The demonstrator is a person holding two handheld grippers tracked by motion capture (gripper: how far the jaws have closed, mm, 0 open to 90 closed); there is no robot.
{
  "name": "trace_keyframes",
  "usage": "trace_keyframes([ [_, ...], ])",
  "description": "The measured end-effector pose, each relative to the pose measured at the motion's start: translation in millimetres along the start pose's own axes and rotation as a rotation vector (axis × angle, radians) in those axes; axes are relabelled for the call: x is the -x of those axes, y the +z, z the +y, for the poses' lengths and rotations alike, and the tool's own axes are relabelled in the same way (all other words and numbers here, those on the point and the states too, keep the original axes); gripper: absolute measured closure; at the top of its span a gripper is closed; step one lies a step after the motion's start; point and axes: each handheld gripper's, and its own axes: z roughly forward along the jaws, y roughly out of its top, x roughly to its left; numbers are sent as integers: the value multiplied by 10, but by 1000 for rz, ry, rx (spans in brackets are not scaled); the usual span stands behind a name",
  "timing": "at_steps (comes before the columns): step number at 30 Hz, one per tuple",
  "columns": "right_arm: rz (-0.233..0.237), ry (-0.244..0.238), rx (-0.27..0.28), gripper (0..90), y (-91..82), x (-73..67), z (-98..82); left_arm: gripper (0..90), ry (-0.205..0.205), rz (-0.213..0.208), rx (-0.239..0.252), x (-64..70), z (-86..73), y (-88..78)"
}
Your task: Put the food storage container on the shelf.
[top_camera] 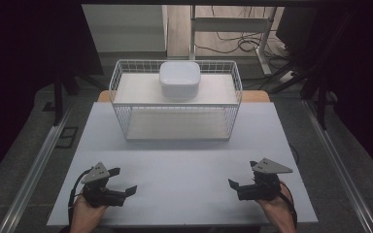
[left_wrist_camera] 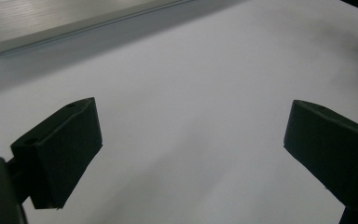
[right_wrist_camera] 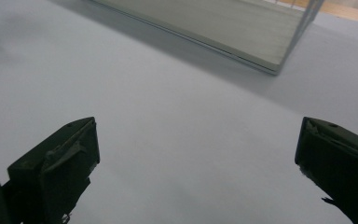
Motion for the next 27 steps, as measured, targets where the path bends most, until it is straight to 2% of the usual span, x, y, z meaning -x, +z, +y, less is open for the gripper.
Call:
trace_keyframes([
  [4,-34,20,0,0,-88,21,-89,38,-17,22,0,-30,-88,-92],
  [15,-68,72,-32,0,-205,68,-326,36,-32,55,-26,-64,-243,-165],
  [22,-78,87,-74,0,-210,57,-458,33,-44,59,-29,-74,-287,-178],
  [27,-71,99,-136,0,-186,42,-530,34,-56,60,-38,-88,-288,-167],
])
